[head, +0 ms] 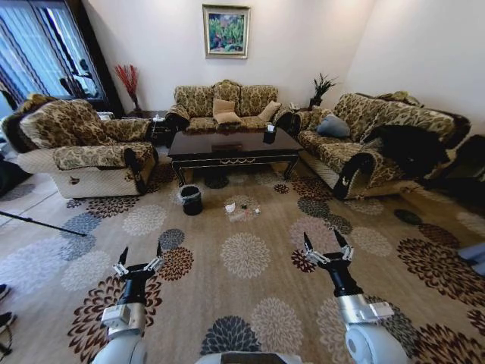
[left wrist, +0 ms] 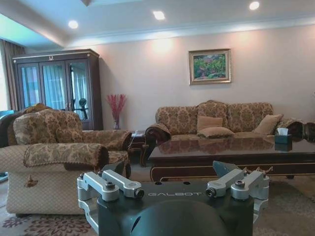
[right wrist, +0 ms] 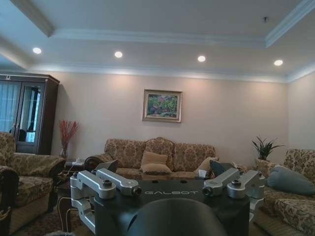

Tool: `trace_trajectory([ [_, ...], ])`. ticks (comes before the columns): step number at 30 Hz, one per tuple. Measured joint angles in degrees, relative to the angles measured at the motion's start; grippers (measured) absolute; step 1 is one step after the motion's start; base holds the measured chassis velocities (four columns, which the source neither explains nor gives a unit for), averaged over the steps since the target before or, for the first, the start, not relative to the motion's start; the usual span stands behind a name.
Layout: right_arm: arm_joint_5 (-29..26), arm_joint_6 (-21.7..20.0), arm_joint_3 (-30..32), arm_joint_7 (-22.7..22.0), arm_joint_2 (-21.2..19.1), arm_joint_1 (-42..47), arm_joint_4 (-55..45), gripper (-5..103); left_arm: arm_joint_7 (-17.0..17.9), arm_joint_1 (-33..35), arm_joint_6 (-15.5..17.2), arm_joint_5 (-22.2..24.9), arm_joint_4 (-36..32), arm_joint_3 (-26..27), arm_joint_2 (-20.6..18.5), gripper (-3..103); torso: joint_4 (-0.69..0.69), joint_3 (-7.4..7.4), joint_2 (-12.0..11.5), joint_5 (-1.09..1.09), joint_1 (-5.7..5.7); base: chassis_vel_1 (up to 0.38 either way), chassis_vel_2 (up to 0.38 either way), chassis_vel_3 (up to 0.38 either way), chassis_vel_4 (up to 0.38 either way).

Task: Move to the front of the table and pick up the trash from the floor, then place it into the trash bin.

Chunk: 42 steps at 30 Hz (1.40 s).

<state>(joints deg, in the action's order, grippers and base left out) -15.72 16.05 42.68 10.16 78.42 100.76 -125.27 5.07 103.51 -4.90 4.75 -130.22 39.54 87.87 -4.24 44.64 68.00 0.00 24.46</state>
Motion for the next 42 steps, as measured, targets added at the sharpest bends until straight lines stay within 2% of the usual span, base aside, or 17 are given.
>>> trace_trajectory([
  [20,-1.03,0.42,0.15,-0.75,0.56,1.88,-1.18,100,-1.51,-0.33,-1.3,0.64,-0.77,0.5,-0.99,100,0.0,-0.24,-0.45,0.0,-0.18,0.0,0.0,0.0,0.0],
  [36,-1.62,0.51,0.19,-1.64,1.46,1.44,-0.55,100,-1.49,-1.25,-1.41,0.74,0.83,-0.14,-1.33,100,0.0,-3.0,-5.56,0.0,-2.56,0.0,0.0,0.0,0.0],
  [38,-1.75,0.55,0.18,-2.21,1.55,1.3,-0.43,100,-1.49,-1.32,-1.39,0.73,1.0,-0.17,-1.33,100,0.0,-3.19,-5.93,0.0,-2.73,0.0,0.0,0.0,0.0],
  [42,-2.55,-0.12,0.11,-6.62,1.76,0.54,-0.32,100,-1.51,-1.45,-0.7,1.57,0.81,-0.39,-1.3,100,0.0,-3.99,-7.38,0.0,-3.36,0.0,0.0,0.0,0.0],
])
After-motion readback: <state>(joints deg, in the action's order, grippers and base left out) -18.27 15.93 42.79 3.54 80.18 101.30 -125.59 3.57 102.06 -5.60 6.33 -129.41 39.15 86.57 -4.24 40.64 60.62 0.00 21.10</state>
